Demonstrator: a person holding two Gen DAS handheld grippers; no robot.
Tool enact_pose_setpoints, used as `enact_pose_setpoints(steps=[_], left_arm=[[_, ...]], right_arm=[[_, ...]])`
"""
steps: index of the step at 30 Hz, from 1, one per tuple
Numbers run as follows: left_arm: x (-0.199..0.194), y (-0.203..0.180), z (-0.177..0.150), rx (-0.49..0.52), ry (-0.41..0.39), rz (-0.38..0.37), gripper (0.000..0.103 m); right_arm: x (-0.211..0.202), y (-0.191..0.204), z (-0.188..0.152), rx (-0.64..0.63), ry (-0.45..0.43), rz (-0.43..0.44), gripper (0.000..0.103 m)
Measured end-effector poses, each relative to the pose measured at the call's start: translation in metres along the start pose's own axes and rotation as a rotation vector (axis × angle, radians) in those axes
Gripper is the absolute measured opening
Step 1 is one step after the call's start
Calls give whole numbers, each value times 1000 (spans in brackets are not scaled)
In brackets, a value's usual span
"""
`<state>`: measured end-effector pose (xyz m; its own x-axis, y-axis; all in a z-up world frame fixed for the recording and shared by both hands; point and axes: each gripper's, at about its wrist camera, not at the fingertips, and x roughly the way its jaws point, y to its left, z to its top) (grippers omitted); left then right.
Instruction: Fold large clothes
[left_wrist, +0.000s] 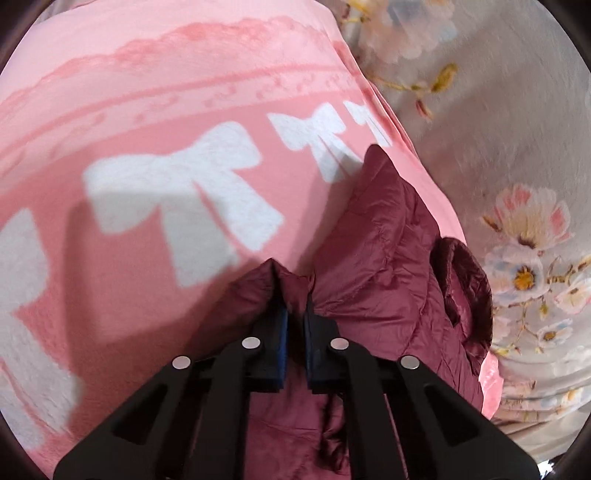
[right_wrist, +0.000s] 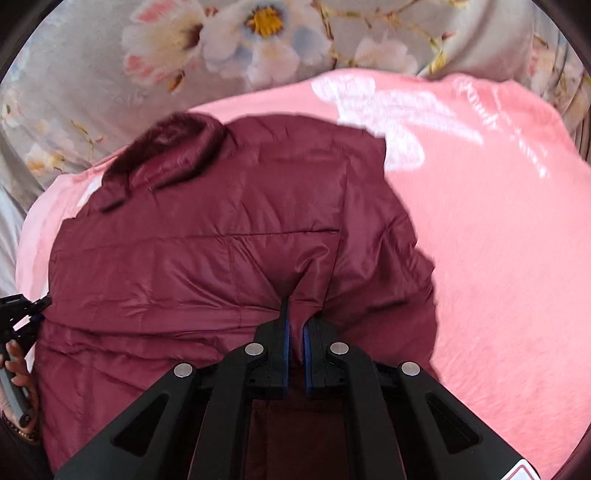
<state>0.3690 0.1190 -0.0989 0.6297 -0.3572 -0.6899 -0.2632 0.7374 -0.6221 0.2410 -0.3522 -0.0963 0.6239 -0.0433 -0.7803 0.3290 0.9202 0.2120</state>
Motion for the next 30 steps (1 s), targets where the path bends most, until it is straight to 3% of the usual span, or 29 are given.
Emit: enact_pose_setpoints(steps=[6, 10, 16, 18, 20, 21, 24, 27, 30], left_arm=[[-21, -4, -20, 106, -99, 75, 1], [-24, 3, -17, 104, -93, 70, 1], [-13, -6, -15, 159, -77, 123, 1], [-14, -5, -14, 168, -67, 108, 1], [-13, -1, -14, 162, -68, 88, 1], [-13, 0, -15, 157, -70, 80, 1], [-13, -2, -17, 168, -82, 86, 1], [-13, -5, -20, 192, -91, 95, 2], [-14, 0, -19, 182, -90, 68, 2]], right_arm=[[2, 7, -4, -58, -20, -37, 5], [-6, -1, -7, -37, -37, 1, 4], [-3, -12, 1, -4, 7, 42, 3], [-14, -13, 1, 40, -5, 21, 18], [-43, -5, -2, 118, -48, -73, 21], [-57, 5, -2, 124, -85, -88, 21], [-86, 77, 0, -8, -111, 83, 21], [-75, 155, -6, -181, -61, 220, 18], [-46, 211, -14, -292, -13, 228, 13]])
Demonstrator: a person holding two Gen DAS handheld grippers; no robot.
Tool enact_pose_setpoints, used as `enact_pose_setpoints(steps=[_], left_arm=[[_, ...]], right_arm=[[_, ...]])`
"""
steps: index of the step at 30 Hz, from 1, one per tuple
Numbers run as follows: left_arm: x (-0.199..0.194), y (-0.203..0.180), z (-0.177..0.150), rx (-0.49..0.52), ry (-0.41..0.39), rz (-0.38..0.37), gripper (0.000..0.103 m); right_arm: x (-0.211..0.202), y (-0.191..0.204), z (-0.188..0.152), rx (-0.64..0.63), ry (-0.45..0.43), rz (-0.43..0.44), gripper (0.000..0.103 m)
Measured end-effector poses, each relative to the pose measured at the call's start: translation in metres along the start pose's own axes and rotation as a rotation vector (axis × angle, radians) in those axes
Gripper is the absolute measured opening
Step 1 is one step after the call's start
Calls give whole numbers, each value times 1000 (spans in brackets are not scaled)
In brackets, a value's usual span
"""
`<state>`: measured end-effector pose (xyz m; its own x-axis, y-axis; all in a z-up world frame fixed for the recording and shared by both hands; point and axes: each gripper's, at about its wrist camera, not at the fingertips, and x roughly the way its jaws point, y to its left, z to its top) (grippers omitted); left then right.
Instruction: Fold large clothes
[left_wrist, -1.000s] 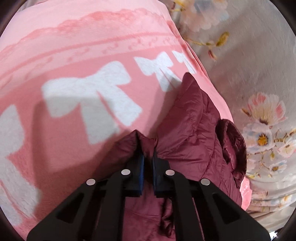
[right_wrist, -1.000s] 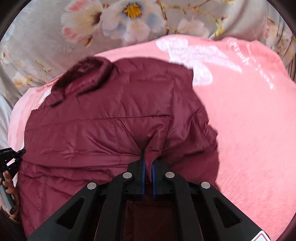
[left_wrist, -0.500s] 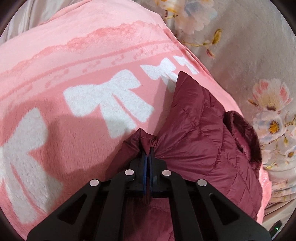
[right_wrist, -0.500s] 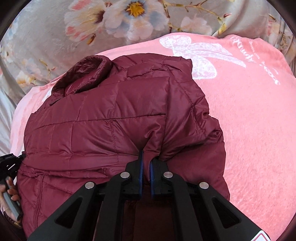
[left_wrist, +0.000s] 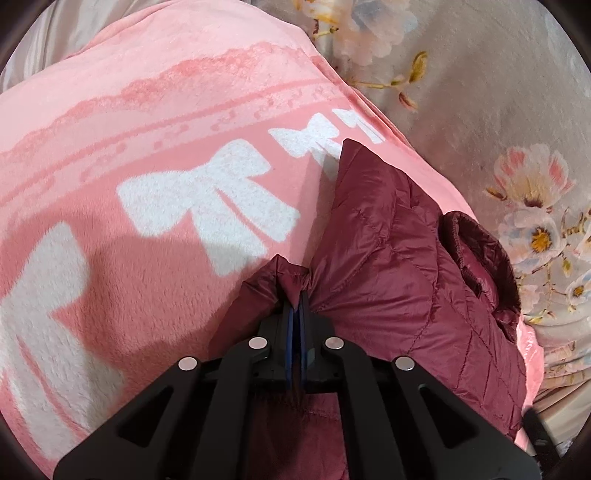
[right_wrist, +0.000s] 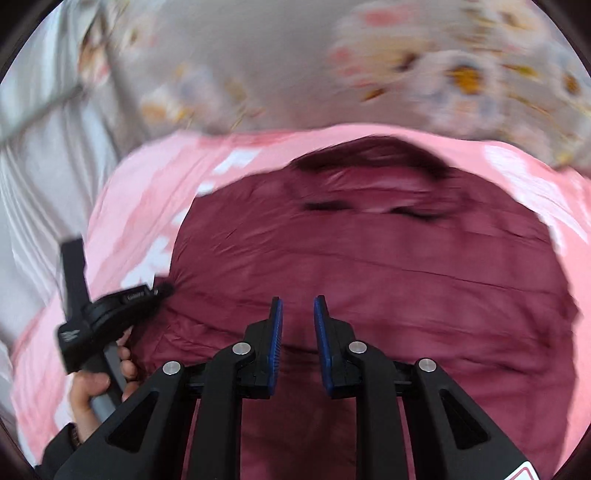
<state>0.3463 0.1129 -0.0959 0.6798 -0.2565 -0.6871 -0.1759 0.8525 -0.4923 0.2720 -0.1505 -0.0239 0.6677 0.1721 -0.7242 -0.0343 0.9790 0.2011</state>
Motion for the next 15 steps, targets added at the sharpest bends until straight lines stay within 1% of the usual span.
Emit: enact_pose_setpoints(steps=[2, 3, 4, 5, 7, 10, 11, 12, 13, 14, 15], left_arm=[[0, 2, 1, -9, 2, -13, 2], [0, 2, 1, -10, 1, -16, 2], [0, 2, 1, -6, 1, -13, 2], [0, 1, 1, 0, -1, -9, 2], [1, -2, 0, 18, -4, 7, 2], [0, -6, -1, 38, -6, 29, 2], [-1, -8, -1, 48, -3, 37, 3], [-4, -10, -2, 66, 4, 50, 3], [-12, -15, -4, 111, 9, 67, 3], [-24, -20, -6, 158, 0, 76, 6], [-34, -22, -7, 182, -15, 77, 12]], right_arm=[[36, 11, -2, -9, 76, 1, 12], [47, 11, -3, -3, 104, -1, 11], [61, 9, -10, 8, 139, -10, 10], [69, 7, -18, 7, 150, -13, 9], [69, 7, -26, 3, 123, -7, 8], [70, 10, -26, -17, 124, -21, 8], [68, 10, -25, -20, 130, -13, 8], [64, 10, -25, -17, 135, -3, 8], [54, 6, -22, -5, 131, 12, 9], [36, -1, -18, 0, 93, 15, 9], [26, -6, -12, -4, 66, 7, 9]])
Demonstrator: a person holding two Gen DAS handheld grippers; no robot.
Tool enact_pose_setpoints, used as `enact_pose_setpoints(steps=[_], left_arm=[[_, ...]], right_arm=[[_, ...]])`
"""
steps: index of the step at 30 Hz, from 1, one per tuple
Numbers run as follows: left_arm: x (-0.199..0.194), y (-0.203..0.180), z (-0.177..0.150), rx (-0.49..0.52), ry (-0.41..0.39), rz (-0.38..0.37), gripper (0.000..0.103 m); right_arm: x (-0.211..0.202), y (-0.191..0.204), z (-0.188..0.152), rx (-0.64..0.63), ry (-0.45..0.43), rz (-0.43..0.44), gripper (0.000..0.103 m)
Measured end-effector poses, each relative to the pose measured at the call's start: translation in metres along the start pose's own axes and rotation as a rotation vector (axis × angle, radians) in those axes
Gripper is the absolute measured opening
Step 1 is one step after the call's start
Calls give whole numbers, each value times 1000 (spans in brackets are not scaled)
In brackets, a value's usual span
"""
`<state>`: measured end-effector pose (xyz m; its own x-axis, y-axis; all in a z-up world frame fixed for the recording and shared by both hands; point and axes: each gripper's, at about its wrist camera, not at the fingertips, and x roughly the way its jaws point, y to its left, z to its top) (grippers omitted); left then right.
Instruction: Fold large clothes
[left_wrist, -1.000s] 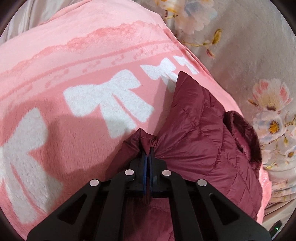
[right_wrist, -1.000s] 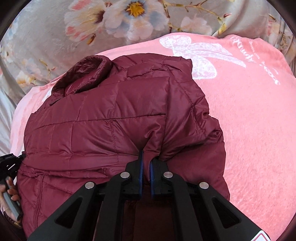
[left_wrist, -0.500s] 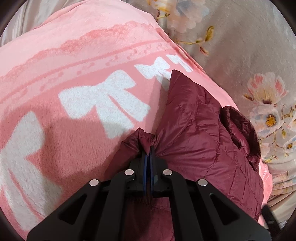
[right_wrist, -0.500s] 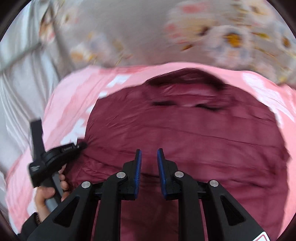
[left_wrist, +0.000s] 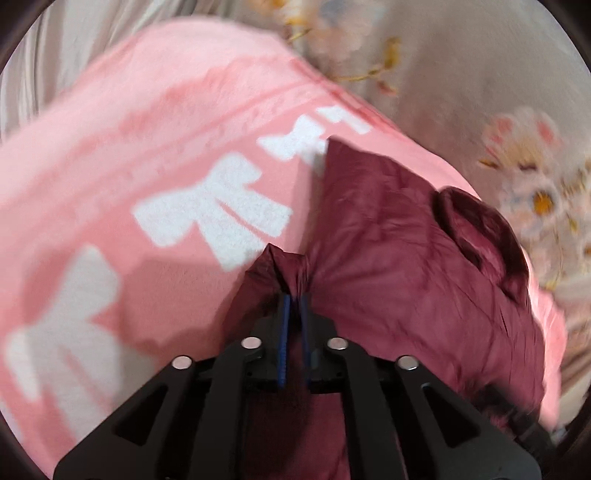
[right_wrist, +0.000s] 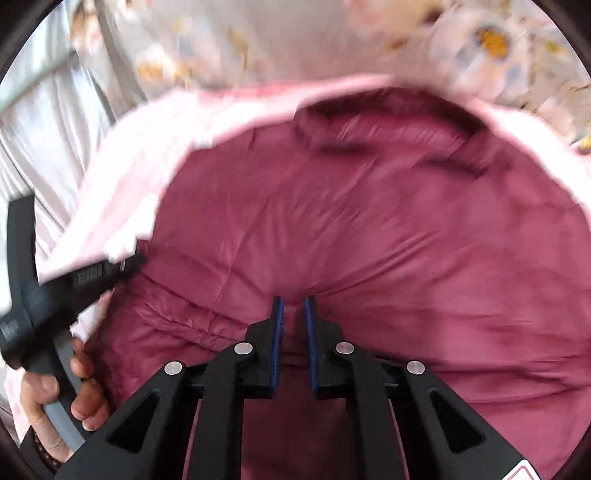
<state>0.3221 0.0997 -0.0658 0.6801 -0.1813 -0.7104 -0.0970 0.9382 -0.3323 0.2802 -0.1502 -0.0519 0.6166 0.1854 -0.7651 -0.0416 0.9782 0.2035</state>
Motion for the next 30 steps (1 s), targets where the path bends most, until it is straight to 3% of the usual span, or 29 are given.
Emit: enact_pose_setpoints(steps=[2, 5, 6, 9, 11, 13, 16, 22, 26, 30], left_arm=[[-25, -5, 4, 18, -39, -21, 17], [-36, -25, 25, -2, -22, -102, 18], [-32, -40, 35, 9, -7, -134, 19], [-11, -78, 44, 89, 27, -119, 24], [13, -95, 38, 126, 80, -95, 26], [36, -98, 27, 102, 136, -85, 26], [53, -91, 11, 84, 145, -69, 25], [58, -94, -11, 184, 71, -44, 25], [59, -104, -15, 235, 45, 3, 25], [59, -103, -12, 233, 45, -2, 25]], right_arm=[[-30, -21, 8, 3, -69, -71, 9], [-37, -53, 19, 58, -76, -132, 10], [-36, -64, 21, 80, -75, -150, 10], [-23, -92, 21, 130, -57, -195, 10], [-13, -102, 17, 137, -39, -216, 10], [-3, -109, 11, 140, -21, -233, 10], [7, -114, 2, 124, -11, -242, 9], [15, -113, -6, 103, -25, -256, 9], [16, -119, -7, 138, -26, -214, 9], [16, -125, -7, 171, -30, -170, 11]])
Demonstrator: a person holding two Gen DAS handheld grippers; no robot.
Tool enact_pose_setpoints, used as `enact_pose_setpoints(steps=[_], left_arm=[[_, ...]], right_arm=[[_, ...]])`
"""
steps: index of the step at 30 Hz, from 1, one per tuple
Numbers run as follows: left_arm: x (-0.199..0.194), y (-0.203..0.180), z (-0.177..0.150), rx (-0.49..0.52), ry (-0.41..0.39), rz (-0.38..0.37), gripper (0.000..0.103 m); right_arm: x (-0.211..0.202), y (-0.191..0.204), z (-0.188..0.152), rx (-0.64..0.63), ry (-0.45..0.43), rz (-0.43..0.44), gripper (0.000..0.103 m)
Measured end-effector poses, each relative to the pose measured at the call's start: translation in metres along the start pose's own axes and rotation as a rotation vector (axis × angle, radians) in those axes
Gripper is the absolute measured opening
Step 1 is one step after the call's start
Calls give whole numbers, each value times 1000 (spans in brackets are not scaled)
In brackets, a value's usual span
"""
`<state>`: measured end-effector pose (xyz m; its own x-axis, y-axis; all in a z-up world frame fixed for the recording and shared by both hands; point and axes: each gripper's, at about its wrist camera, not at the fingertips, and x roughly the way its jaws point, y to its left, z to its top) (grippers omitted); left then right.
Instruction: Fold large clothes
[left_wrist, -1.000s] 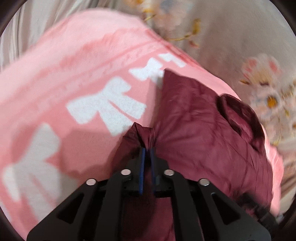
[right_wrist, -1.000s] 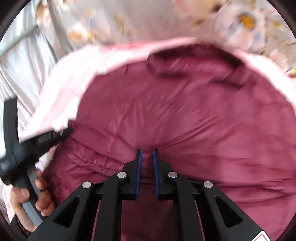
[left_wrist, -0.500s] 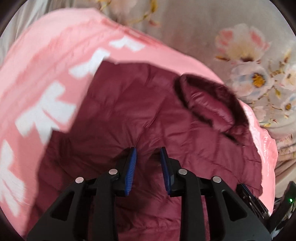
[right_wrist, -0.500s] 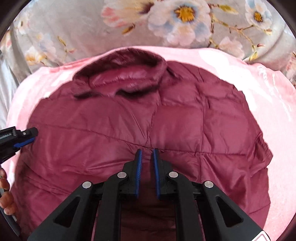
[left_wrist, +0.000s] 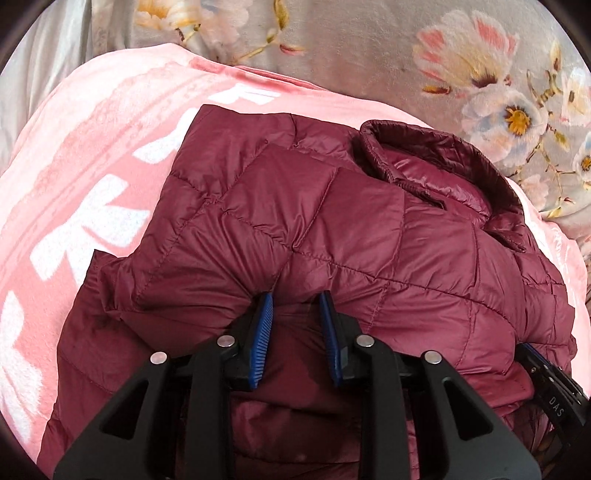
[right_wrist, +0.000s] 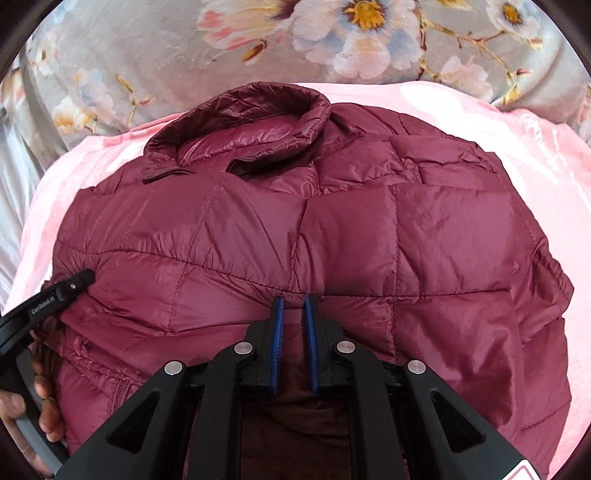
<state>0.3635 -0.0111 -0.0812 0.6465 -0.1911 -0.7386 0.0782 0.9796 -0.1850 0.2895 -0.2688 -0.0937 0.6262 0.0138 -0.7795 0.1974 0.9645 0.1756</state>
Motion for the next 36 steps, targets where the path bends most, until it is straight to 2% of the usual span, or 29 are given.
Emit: enact_pose_setpoints(steps=[2, 3, 4, 6, 7, 8, 9, 11, 16, 17, 19, 20, 21, 25, 27, 30, 33, 36], left_arm=[[-5, 5, 2, -20, 6, -28, 25], [-8, 8, 5, -34, 22, -50, 25], [-13, 12, 12, -64, 40, -101, 25], [-25, 17, 29, -126, 45, -195, 26], [-33, 16, 45, -157, 39, -250, 27], [-35, 13, 54, -171, 37, -279, 33], [-36, 9, 65, -188, 39, -314, 43], [-25, -4, 87, -230, 72, -404, 51], [35, -30, 101, -347, 229, -492, 53], [48, -32, 99, -381, 258, -486, 52], [61, -36, 97, -403, 268, -466, 45], [62, -37, 98, -385, 268, -442, 22], [64, -39, 100, -354, 268, -418, 7], [55, -48, 97, -186, 203, -307, 7], [61, -47, 91, -155, 200, -289, 7], [73, -44, 79, -139, 205, -270, 7], [74, -43, 68, -91, 162, -262, 7], [70, -51, 57, -1, 100, -219, 7]], right_arm=[[-1, -2, 2, 12, 4, 18, 13], [-4, -3, 4, 22, 13, 36, 20], [-8, -4, 7, 34, 17, 55, 24], [-20, -11, 17, 90, -10, 131, 40], [-26, -16, 25, 136, -34, 169, 43], [-29, -21, 34, 185, -51, 202, 48], [-30, -25, 41, 232, -58, 239, 50], [-20, -34, 59, 342, -44, 334, 50], [15, -39, 83, 483, -6, 398, 50], [24, -39, 86, 508, 9, 422, 50], [36, -38, 92, 513, 31, 440, 36], [37, -35, 95, 489, 29, 429, 13], [36, -32, 97, 455, 29, 408, 8], [12, -21, 99, 245, -37, 249, 7], [14, -14, 93, 142, -41, 155, 7], [32, -13, 80, 86, 3, 99, 7], [43, -13, 71, 45, 18, 67, 6], [49, -14, 64, 32, 14, 56, 6]])
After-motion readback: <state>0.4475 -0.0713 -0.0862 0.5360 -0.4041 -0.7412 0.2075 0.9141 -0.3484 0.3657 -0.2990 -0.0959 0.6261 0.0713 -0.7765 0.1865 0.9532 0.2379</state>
